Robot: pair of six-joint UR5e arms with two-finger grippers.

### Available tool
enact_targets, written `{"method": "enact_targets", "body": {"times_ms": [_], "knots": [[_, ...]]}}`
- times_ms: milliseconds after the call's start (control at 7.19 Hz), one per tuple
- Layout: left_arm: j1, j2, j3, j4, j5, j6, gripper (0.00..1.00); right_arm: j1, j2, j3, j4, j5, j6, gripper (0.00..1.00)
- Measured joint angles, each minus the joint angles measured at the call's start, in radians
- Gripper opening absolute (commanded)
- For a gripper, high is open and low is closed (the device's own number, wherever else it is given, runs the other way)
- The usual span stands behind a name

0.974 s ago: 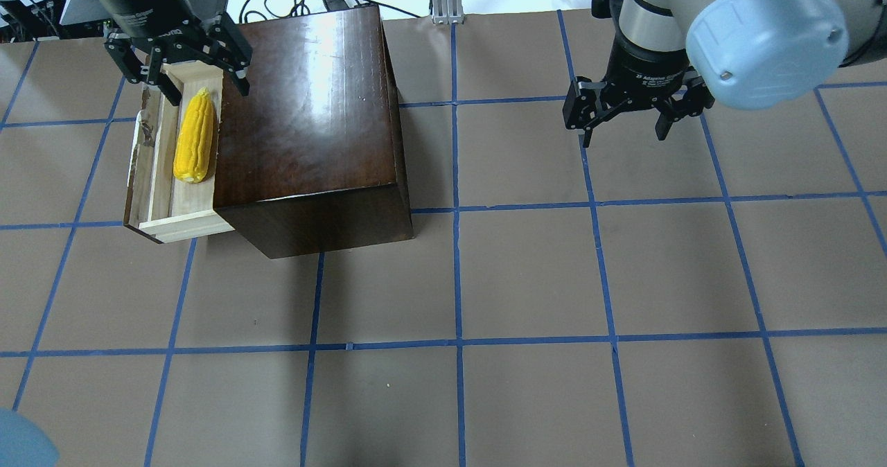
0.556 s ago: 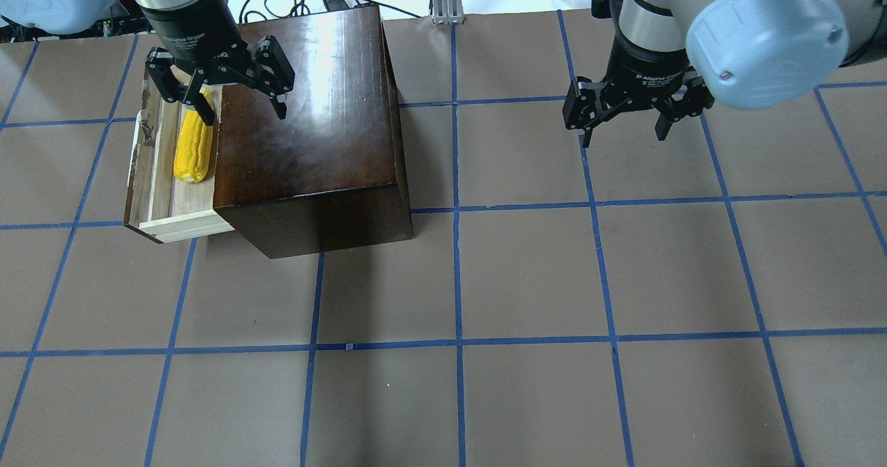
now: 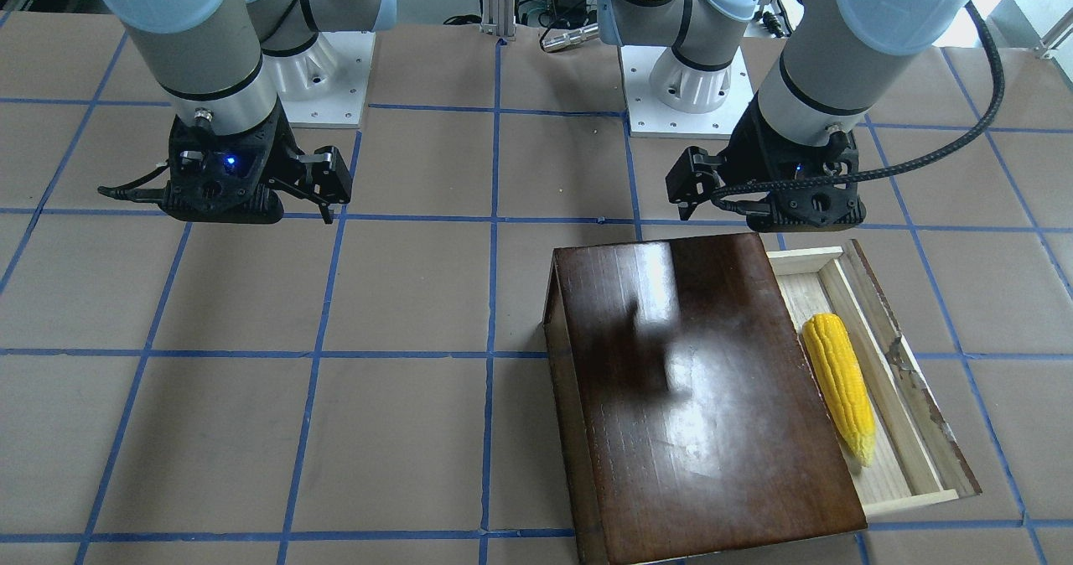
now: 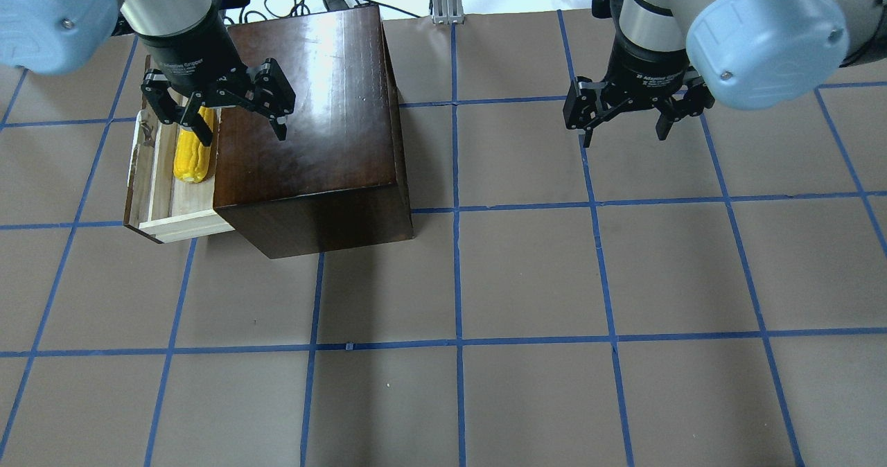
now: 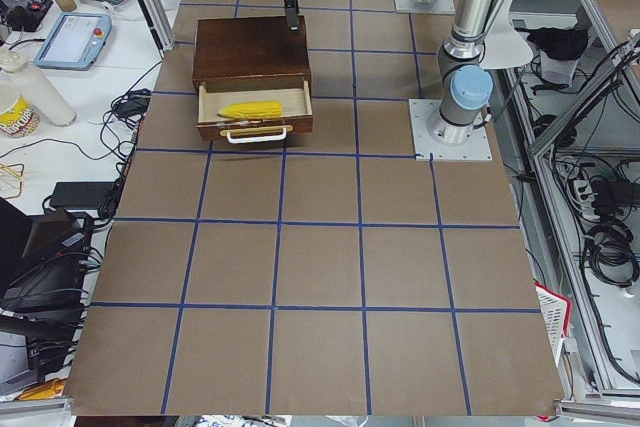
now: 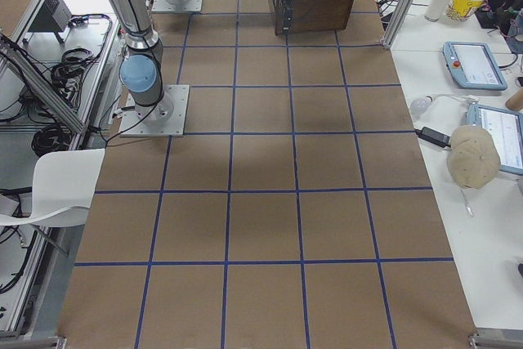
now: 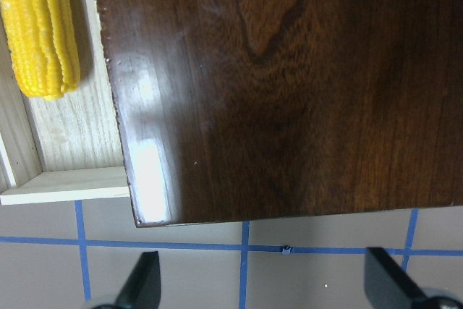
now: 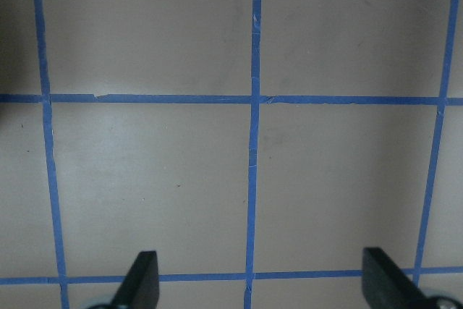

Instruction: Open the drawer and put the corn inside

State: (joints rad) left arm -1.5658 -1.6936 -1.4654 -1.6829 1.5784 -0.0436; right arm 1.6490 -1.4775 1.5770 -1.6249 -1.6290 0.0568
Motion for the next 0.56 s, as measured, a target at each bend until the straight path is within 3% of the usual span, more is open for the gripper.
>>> {"method": "enact_targets", "body": {"times_ms": [556], "knots": [[0.001,0.011,-0.025,0.023,0.0,0.0,1.0,0.0,0.0,0.0,0.0,-0.001,0.0,1.0]]}}
